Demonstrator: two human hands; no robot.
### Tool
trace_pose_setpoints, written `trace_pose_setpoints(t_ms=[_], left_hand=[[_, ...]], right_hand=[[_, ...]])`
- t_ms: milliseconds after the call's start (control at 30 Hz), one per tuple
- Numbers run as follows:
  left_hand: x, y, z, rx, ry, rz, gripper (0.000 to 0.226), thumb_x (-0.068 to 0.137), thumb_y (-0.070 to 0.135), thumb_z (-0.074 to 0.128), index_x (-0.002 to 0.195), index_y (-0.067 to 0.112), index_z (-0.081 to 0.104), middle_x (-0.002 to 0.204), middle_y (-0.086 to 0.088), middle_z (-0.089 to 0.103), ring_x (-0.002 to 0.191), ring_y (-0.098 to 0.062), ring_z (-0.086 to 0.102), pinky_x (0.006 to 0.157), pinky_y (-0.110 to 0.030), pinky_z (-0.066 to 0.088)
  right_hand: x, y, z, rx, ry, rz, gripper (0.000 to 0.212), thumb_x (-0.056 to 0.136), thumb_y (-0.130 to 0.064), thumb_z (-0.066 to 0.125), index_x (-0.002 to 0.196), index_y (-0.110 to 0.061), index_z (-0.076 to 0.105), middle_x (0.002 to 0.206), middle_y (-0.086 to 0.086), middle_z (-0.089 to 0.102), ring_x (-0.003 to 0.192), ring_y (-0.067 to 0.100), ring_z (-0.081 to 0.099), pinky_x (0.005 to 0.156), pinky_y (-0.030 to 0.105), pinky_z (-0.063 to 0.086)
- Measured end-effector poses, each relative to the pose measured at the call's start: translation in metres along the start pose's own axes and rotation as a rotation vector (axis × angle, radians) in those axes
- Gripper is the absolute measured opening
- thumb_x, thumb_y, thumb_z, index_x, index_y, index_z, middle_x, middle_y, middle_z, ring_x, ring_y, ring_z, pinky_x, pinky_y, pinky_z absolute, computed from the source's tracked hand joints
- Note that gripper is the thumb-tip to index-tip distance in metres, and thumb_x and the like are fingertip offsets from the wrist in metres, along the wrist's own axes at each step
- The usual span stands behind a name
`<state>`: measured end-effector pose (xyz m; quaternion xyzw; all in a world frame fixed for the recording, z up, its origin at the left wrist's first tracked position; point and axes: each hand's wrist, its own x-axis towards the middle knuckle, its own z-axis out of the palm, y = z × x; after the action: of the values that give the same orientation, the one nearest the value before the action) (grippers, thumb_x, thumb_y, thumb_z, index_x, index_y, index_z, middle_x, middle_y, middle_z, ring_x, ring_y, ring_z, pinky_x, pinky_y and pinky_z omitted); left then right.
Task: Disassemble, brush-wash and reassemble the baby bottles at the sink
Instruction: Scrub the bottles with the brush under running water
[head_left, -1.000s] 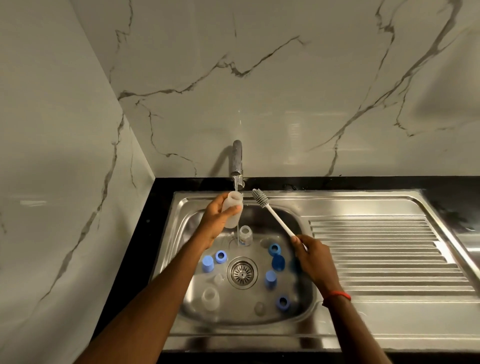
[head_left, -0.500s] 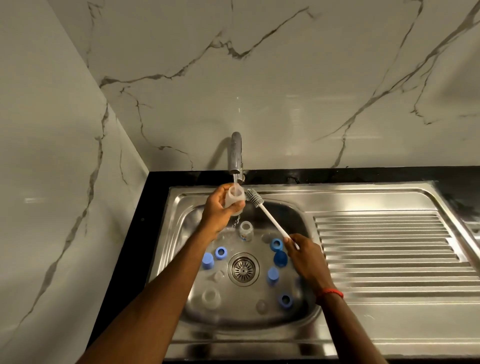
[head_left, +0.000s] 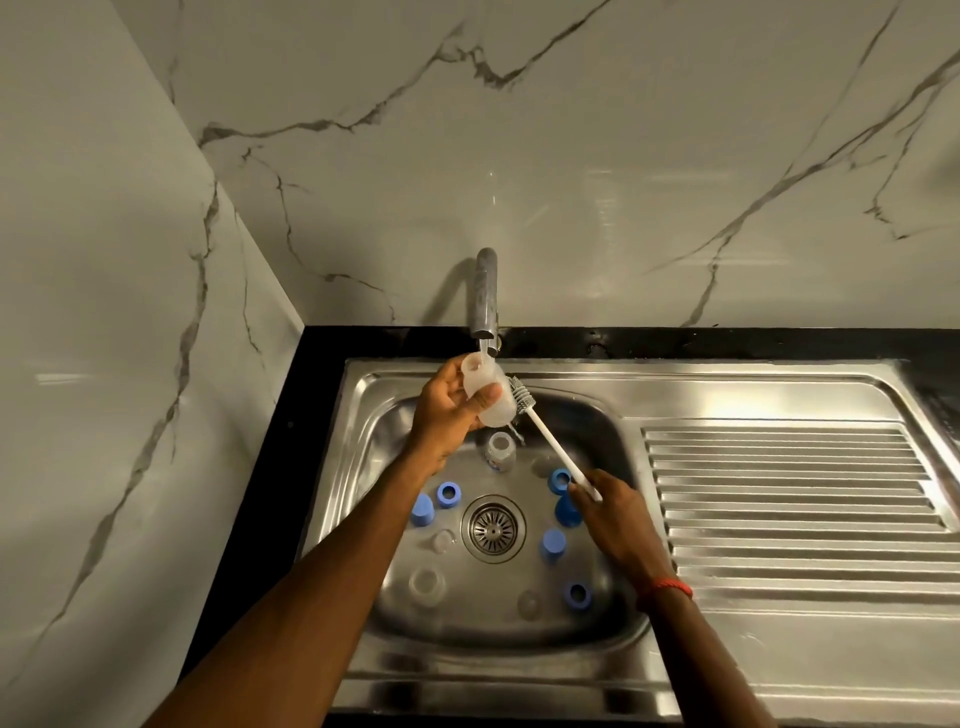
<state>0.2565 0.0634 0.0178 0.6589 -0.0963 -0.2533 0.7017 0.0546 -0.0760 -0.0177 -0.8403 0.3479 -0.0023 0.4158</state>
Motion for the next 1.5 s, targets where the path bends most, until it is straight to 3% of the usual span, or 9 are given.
trace_pose_setpoints(t_ms=[200, 333, 600, 733, 833, 967, 1100, 1267, 1500], left_hand=[[-0.002, 0.009, 0.001, -0.156, 0.020, -0.242, 0.040, 0.093, 0.039, 0.067, 0.128, 0.023, 0.058, 0.127, -0.014, 0.063, 0.105, -0.033, 0.068, 0.066, -0.049, 0.061], [-0.002, 0.010, 0.001, -0.236, -0.030, -0.582, 0.061, 0.089, 0.063, 0.059, 0.123, 0.013, 0.061, 0.112, -0.018, 0.069, 0.077, -0.022, 0.070, 0.044, -0.023, 0.051], [0.004, 0.017, 0.002, -0.762, -0.091, -0.793, 0.063, 0.093, 0.049, 0.064, 0.126, -0.003, 0.056, 0.092, -0.023, 0.067, 0.058, -0.019, 0.069, 0.035, -0.015, 0.046], [0.002, 0.024, 0.003, -0.728, -0.108, -0.731, 0.064, 0.091, 0.054, 0.064, 0.125, 0.001, 0.057, 0.095, -0.020, 0.069, 0.061, -0.019, 0.069, 0.037, -0.015, 0.047], [-0.003, 0.022, 0.003, -0.320, -0.086, -0.486, 0.056, 0.088, 0.058, 0.063, 0.124, 0.016, 0.060, 0.111, -0.018, 0.070, 0.079, -0.026, 0.073, 0.047, -0.024, 0.055], [-0.007, 0.012, -0.003, 0.031, -0.084, -0.203, 0.042, 0.086, 0.025, 0.076, 0.125, 0.028, 0.062, 0.122, -0.007, 0.068, 0.104, -0.029, 0.070, 0.072, -0.045, 0.063], [-0.003, 0.002, -0.011, 0.342, -0.149, 0.078, 0.062, 0.071, 0.003, 0.086, 0.124, 0.028, 0.065, 0.121, 0.006, 0.069, 0.110, -0.014, 0.066, 0.090, -0.034, 0.058], [0.000, -0.004, -0.009, 0.287, -0.016, 0.113, 0.064, 0.068, -0.008, 0.084, 0.119, 0.025, 0.063, 0.119, 0.002, 0.068, 0.109, -0.015, 0.065, 0.086, -0.024, 0.057], [0.005, -0.008, 0.001, 0.218, -0.020, -0.039, 0.059, 0.072, 0.008, 0.087, 0.121, 0.026, 0.061, 0.116, 0.003, 0.068, 0.105, -0.019, 0.068, 0.078, -0.048, 0.062]], right_hand=[[-0.002, 0.000, 0.000, -0.001, -0.028, 0.001, 0.009, 0.098, -0.036, 0.060, 0.092, -0.029, 0.060, 0.072, -0.009, 0.062, 0.063, 0.004, 0.059, 0.057, 0.013, 0.037], [-0.003, -0.002, -0.002, -0.008, -0.023, -0.007, 0.009, 0.098, -0.036, 0.060, 0.091, -0.030, 0.058, 0.071, -0.010, 0.061, 0.062, 0.003, 0.058, 0.054, 0.011, 0.035], [-0.006, -0.002, -0.005, -0.013, -0.026, -0.004, 0.011, 0.098, -0.036, 0.060, 0.091, -0.027, 0.059, 0.071, -0.010, 0.060, 0.061, 0.003, 0.056, 0.049, 0.010, 0.038], [-0.006, 0.001, -0.006, -0.016, -0.037, 0.016, 0.013, 0.098, -0.038, 0.060, 0.093, -0.026, 0.063, 0.073, -0.008, 0.062, 0.064, 0.005, 0.057, 0.052, 0.011, 0.035], [-0.007, 0.001, -0.006, -0.016, -0.034, 0.022, 0.012, 0.098, -0.037, 0.060, 0.092, -0.027, 0.062, 0.074, -0.009, 0.061, 0.064, 0.004, 0.057, 0.054, 0.012, 0.035], [-0.008, 0.001, -0.007, -0.005, -0.027, 0.032, 0.016, 0.098, -0.037, 0.060, 0.083, -0.030, 0.058, 0.069, -0.009, 0.059, 0.060, 0.003, 0.054, 0.051, 0.011, 0.034], [-0.009, 0.000, -0.005, -0.001, -0.049, 0.043, 0.016, 0.098, -0.036, 0.060, 0.083, -0.030, 0.058, 0.070, -0.008, 0.060, 0.061, 0.004, 0.054, 0.054, 0.014, 0.034], [-0.010, 0.001, -0.004, 0.002, -0.071, 0.056, 0.012, 0.098, -0.034, 0.059, 0.088, -0.028, 0.062, 0.074, -0.007, 0.062, 0.065, 0.004, 0.057, 0.056, 0.015, 0.035], [-0.011, 0.003, -0.004, -0.008, -0.052, 0.075, 0.015, 0.099, -0.036, 0.058, 0.086, -0.028, 0.059, 0.074, -0.004, 0.063, 0.065, 0.008, 0.057, 0.055, 0.017, 0.037]])
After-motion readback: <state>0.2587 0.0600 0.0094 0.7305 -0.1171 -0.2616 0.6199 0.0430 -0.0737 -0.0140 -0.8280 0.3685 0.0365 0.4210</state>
